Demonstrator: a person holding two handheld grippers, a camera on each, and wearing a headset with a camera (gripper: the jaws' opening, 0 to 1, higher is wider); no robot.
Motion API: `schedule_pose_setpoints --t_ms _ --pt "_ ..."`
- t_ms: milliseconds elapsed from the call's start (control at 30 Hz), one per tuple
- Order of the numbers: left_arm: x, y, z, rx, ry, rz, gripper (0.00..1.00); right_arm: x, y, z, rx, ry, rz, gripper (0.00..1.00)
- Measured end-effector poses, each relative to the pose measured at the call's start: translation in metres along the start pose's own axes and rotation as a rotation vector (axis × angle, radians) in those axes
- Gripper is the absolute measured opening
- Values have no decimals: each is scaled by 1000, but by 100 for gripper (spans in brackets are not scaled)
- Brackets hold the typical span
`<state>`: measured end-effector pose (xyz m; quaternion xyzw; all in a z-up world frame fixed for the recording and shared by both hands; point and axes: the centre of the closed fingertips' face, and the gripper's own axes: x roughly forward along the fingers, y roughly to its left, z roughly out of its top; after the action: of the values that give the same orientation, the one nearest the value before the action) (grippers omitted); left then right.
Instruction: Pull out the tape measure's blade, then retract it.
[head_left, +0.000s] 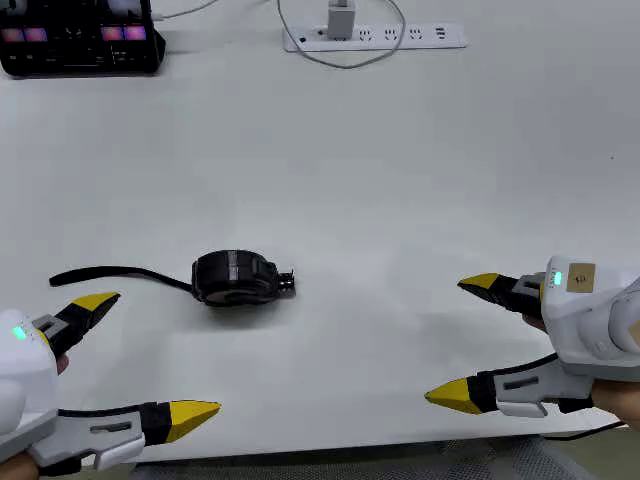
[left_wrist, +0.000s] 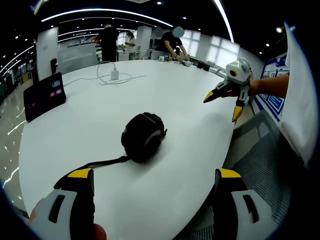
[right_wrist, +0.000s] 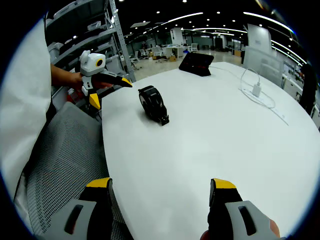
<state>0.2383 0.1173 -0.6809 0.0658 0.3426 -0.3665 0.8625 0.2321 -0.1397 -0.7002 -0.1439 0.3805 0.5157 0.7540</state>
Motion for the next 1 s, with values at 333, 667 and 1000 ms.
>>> schedule_pose_setpoints --t_ms 333,667,1000 --pt "-4 0 -5 2 -1 6 99 4 4 6 -26 6 14 78" --pt "-4 2 -7 4 -1 8 99 4 8 16 -25 -11 11 79" --pt "-2 3 -1 16 -17 16 99 2 4 19 -17 -35 -4 80"
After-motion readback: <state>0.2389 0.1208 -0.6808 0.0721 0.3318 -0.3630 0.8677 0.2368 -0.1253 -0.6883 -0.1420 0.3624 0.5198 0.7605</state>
